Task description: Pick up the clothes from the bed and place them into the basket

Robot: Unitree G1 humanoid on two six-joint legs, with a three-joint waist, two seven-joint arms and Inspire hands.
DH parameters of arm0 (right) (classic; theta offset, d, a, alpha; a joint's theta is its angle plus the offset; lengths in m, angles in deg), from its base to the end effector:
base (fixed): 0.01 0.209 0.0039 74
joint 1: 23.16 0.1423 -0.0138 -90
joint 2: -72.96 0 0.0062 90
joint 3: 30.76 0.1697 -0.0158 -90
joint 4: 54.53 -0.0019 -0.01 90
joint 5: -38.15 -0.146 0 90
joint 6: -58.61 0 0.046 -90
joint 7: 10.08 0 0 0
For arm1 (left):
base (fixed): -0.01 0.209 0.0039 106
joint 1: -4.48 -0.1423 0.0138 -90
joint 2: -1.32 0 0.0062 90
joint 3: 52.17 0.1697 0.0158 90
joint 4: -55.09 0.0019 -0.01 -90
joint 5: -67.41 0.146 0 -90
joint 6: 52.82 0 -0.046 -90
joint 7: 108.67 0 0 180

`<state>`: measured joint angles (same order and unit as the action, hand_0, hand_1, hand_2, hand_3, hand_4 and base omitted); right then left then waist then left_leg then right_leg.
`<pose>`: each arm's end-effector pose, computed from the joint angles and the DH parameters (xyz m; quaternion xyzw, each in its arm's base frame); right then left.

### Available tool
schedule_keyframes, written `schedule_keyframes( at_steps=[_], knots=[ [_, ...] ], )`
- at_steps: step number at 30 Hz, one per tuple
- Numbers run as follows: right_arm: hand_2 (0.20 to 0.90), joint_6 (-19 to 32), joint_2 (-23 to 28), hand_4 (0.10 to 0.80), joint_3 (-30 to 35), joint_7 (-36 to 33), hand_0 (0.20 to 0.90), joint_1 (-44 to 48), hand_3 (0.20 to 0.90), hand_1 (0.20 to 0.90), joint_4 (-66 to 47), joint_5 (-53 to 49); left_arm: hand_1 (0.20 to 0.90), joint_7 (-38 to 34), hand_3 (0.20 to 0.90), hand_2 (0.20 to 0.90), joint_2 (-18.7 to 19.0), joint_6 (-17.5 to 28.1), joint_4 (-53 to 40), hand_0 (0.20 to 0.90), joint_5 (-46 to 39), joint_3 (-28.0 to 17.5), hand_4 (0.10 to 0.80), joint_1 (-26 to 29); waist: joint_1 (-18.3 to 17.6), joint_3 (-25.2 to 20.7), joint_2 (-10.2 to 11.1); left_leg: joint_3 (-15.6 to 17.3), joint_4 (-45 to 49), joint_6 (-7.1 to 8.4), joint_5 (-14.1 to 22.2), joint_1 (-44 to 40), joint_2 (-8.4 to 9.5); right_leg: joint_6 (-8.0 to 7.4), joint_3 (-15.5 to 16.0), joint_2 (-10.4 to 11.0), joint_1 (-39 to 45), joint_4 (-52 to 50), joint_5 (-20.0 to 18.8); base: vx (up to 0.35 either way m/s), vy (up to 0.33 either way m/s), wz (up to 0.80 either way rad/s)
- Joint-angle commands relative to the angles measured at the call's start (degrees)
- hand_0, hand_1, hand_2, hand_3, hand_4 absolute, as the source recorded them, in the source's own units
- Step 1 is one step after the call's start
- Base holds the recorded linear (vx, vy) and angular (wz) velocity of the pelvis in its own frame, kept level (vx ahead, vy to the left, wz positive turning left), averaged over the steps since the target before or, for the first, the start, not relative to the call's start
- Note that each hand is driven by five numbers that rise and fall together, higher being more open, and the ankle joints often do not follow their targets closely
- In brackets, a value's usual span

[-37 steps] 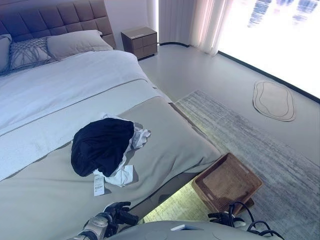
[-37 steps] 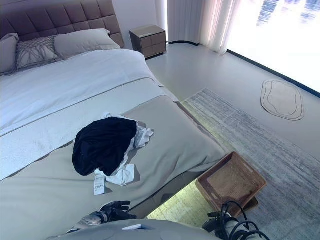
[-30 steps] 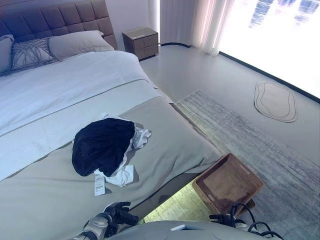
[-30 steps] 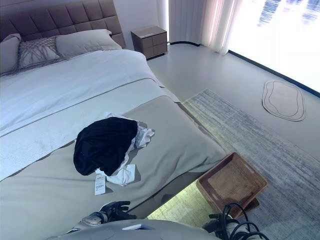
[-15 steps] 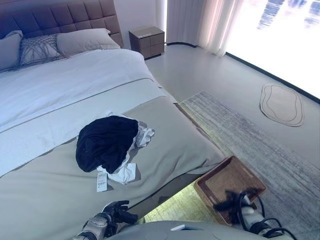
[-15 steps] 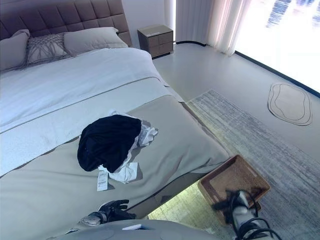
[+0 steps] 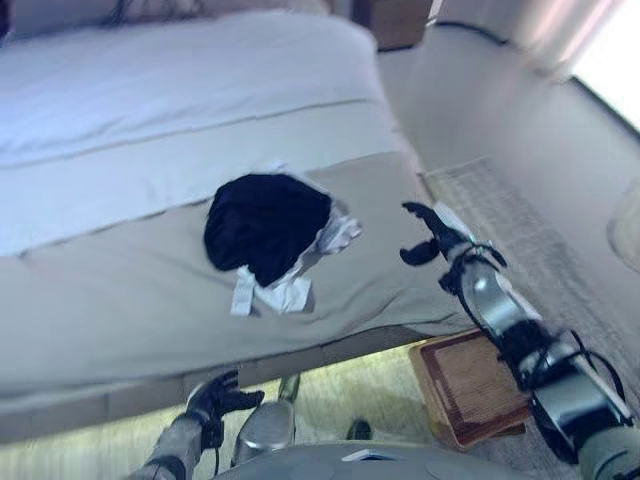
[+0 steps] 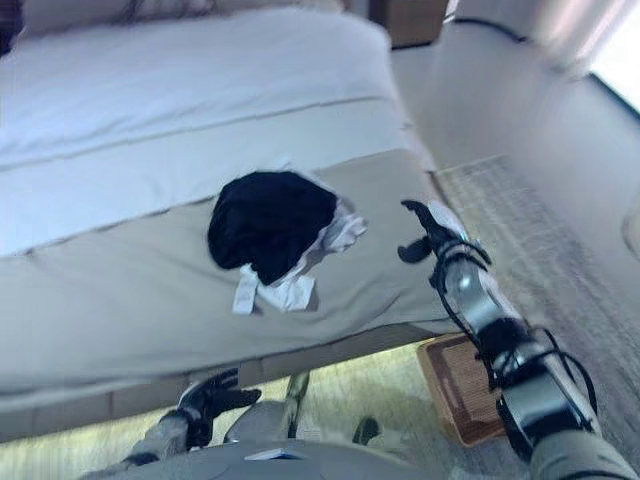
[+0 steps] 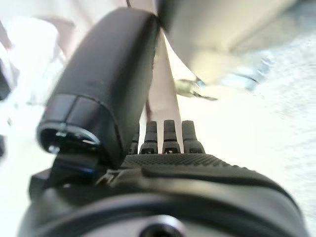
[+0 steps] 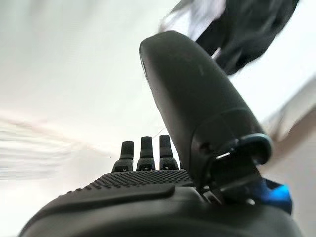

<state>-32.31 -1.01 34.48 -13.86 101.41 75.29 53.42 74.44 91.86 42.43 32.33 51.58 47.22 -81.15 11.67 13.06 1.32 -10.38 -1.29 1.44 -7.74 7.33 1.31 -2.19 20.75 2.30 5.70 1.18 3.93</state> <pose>0.3025 -0.2136 0.0815 -0.4912 0.0654 0.0539 0.8669 0.1152 0.2334 -0.0936 0.0437 0.4795 0.0551 0.8747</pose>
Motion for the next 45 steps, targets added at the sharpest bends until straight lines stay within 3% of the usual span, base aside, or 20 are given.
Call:
schedule_keyframes(
  at_steps=[1,7,11,14,21,22,23,27,33,37,39,45],
  knots=[
    [0.900,0.2,1.2,0.800,-2.9,-2.3,0.900,11.0,0.900,0.900,-0.5,2.9,0.900,-0.6,0.900,0.900,6.0,-0.3,-2.2,0.900,-1.4,2.4,0.800,-0.2,4.5,4.4,2.7,2.7,7.8,-5.74,9.6,1.7,4.36,-0.40,-3.8,5.6,-7.9,-11.6,-1.5,-0.076,0.028,0.52],
    [0.900,-0.7,1.7,0.800,-6.8,-8.5,0.900,20.1,0.900,0.900,2.7,8.3,0.900,0.1,0.900,0.900,6.5,2.3,-4.2,0.900,-2.5,4.2,0.800,1.5,8.7,9.3,2.5,0.6,12.9,-6.24,9.5,9.9,5.95,-0.42,-1.4,7.8,-13.3,-20.1,-1.9,-0.062,0.038,0.43],
    [0.900,-3.8,0.7,0.800,-7.6,-12.7,0.900,26.3,0.900,0.900,4.4,9.1,0.900,0.5,0.900,0.900,6.1,4.6,-5.5,0.900,-4.4,5.9,0.800,2.9,10.8,11.5,2.4,-0.3,16.8,-6.32,11.1,14.6,6.81,-0.71,-0.7,9.1,-17.5,-26.4,0.7,-0.051,0.025,0.28],
    [0.900,-8.5,0.2,0.800,-8.8,-10.4,0.900,31.2,0.900,0.900,8.4,8.5,0.900,1.5,0.900,0.900,5.8,6.2,-6.2,0.900,-5.1,7.1,0.800,3.9,12.0,12.9,1.4,-0.7,19.3,-6.45,11.1,18.0,7.44,-0.53,-0.2,9.9,-21.3,-31.2,2.2,-0.059,0.062,0.17],
    [0.900,-21.7,-1.0,0.800,-14.3,4.9,0.900,39.0,0.900,0.900,25.6,8.8,0.900,3.0,0.900,0.900,6.6,9.1,-8.2,0.900,-6.5,9.1,0.800,4.5,15.1,16.0,-1.0,-2.0,21.5,-6.15,9.4,23.4,7.40,-0.05,2.1,10.7,-28.1,-37.0,4.7,-0.055,0.022,0.09],
    [0.832,-22.6,-0.8,0.720,-14.7,7.3,0.832,39.6,0.820,0.832,27.0,7.9,0.900,2.8,0.900,0.900,6.8,8.8,-8.6,0.900,-6.7,8.9,0.800,4.7,15.5,16.3,-1.0,-2.4,21.5,-6.00,9.1,23.9,7.34,0.11,2.4,10.6,-28.7,-37.3,5.2,-0.046,-0.042,0.08],
    [0.300,-22.5,-0.8,0.100,-15.0,7.2,0.300,40.0,0.200,0.300,27.9,6.2,0.900,3.0,0.900,0.900,7.2,8.4,-9.1,0.900,-6.9,8.7,0.800,4.9,15.8,16.7,-1.2,-2.7,21.6,-5.91,8.8,24.6,7.32,0.17,2.7,10.5,-29.5,-37.7,5.4,-0.043,-0.045,0.07],
    [0.300,-20.4,-0.8,0.100,-14.7,1.9,0.300,41.4,0.200,0.300,28.2,2.9,0.900,3.2,0.900,0.900,7.9,8.0,-9.1,0.900,-7.3,8.2,0.800,5.0,16.1,16.7,-1.2,-3.4,21.6,-5.62,8.2,25.6,7.04,0.29,3.1,10.1,-30.5,-38.2,6.1,-0.030,-0.044,0.11],
    [0.300,-13.7,2.7,0.100,-12.5,-11.8,0.300,43.3,0.200,0.300,17.5,-3.3,0.900,1.6,0.900,0.900,8.9,6.4,-9.3,0.900,-5.6,6.8,0.800,3.1,14.6,15.9,1.6,-4.6,16.2,-4.44,7.4,20.5,4.56,-1.09,2.0,8.2,-25.6,-31.3,3.7,-0.005,-0.123,0.04],
    [0.300,-13.8,6.1,0.100,-8.9,-18.9,0.300,42.7,0.200,0.300,4.4,-4.3,0.900,0.4,0.900,0.900,8.6,5.5,-9.3,0.900,-4.1,6.3,0.800,1.3,12.3,12.8,3.6,-3.3,9.6,-3.17,6.7,14.3,2.37,-1.68,1.0,6.3,-19.3,-23.0,2.6,0.042,-0.100,-0.20],
    [0.300,-13.4,9.0,0.100,-3.8,-22.5,0.300,40.9,0.200,0.300,-5.0,-2.6,0.900,-0.1,0.900,0.900,8.0,4.3,-9.4,0.900,-1.4,6.1,0.800,0.0,10.3,9.3,4.8,-1.9,4.8,-2.41,6.4,8.9,1.53,-2.04,-0.2,4.8,-13.9,-16.7,1.8,0.047,-0.036,-0.03],
    [0.300,-11.7,15.9,0.100,2.7,-27.5,0.300,37.0,0.200,0.300,-16.3,-0.3,0.900,-0.2,0.900,0.900,6.1,0.9,-8.7,0.900,3.8,6.7,0.800,-1.3,5.6,0.7,5.0,1.2,-0.7,-1.85,4.7,0.3,0.94,-2.52,-1.8,3.2,-5.9,-7.5,-1.0,0.042,0.035,-0.18]
  ],
)
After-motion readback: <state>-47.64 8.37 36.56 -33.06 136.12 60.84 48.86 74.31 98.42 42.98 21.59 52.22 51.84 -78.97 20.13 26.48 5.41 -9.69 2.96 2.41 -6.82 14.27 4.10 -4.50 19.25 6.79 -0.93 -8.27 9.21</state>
